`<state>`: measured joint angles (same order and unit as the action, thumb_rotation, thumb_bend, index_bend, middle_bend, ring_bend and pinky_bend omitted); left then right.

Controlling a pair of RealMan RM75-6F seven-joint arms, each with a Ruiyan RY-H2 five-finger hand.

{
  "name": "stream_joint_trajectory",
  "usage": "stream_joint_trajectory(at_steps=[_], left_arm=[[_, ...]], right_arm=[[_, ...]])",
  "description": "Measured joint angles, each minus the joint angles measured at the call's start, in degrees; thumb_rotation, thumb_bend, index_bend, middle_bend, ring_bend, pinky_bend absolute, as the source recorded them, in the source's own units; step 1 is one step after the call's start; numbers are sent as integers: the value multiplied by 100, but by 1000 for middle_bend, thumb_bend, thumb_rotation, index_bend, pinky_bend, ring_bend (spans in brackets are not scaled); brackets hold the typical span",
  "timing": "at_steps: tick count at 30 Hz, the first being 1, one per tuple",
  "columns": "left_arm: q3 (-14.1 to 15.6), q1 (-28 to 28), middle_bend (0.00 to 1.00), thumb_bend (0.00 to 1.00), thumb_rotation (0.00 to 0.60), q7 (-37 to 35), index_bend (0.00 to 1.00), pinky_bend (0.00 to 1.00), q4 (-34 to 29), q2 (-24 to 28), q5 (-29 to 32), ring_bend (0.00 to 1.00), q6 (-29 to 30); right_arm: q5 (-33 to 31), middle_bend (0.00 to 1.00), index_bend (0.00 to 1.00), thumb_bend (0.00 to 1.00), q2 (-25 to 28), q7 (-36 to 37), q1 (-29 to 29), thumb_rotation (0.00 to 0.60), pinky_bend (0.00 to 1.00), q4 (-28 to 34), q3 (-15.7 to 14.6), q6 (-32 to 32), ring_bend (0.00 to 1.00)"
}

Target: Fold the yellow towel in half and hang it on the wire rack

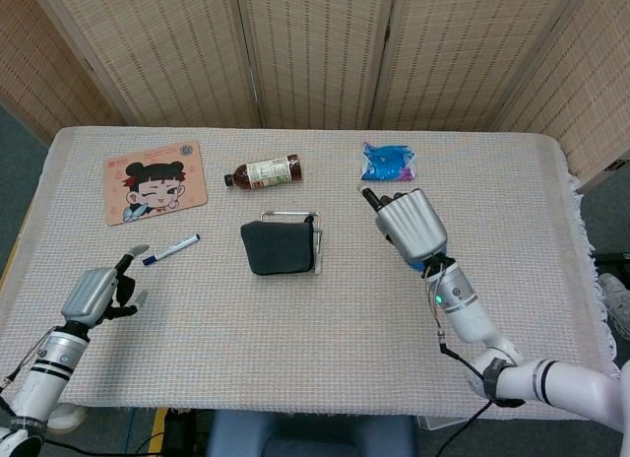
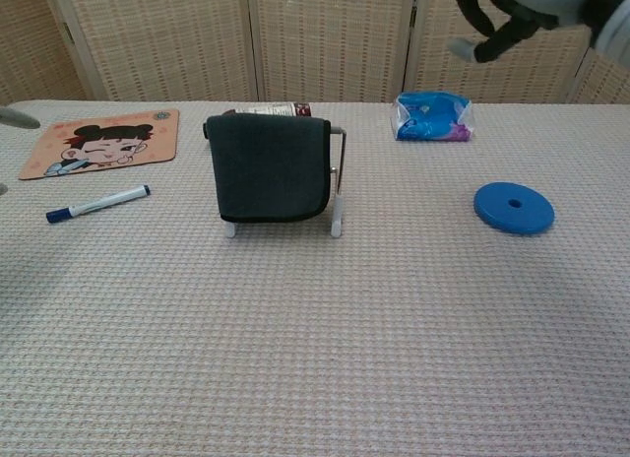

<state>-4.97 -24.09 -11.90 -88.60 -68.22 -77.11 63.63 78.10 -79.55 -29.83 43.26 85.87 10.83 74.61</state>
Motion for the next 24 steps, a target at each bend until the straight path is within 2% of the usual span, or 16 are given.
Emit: stream_joint_trajectory(at_steps=[2,4,6,8,11,15,18,24], left_arm=[[-19,67,791,453,600,244,154,822,7,-2,27,653,180],[-34,144,750,452,600,457,156,763,-11,2,53,607,366],[-42,247,725,451,600,674,158,721,-61,17,74,575,578],[-38,348,710,447,600,864,158,709,-101,28,73,555,777],[-5,508,673,438,600,1151,158,683,-151,48,51,518,1049],[58,737,605,432,600,1436,158,608,-251,97,12,398,1372],[114,895,580,431,600,1643,158,565,-337,122,-44,370,1611],[275,1222,506,431,600,2092,155,469,-564,156,-235,301,2055]], right_arm=[[65,684,244,388,377,121,-396,600,987,273,-184,263,737],[128,652,244,399,643,263,-714,600,923,430,-353,466,686],[202,607,244,414,886,490,-1031,600,824,528,-545,647,615],[259,570,245,423,1048,720,-1333,600,766,562,-709,816,566],[325,484,245,424,1234,1077,-1743,600,637,544,-915,1039,441],[340,354,232,424,1508,1560,-2198,600,496,505,-1133,1205,282],[361,322,212,424,1743,1926,-2481,600,451,522,-1283,1254,240],[476,317,212,425,1964,2487,-3008,600,440,481,-1476,1471,231]])
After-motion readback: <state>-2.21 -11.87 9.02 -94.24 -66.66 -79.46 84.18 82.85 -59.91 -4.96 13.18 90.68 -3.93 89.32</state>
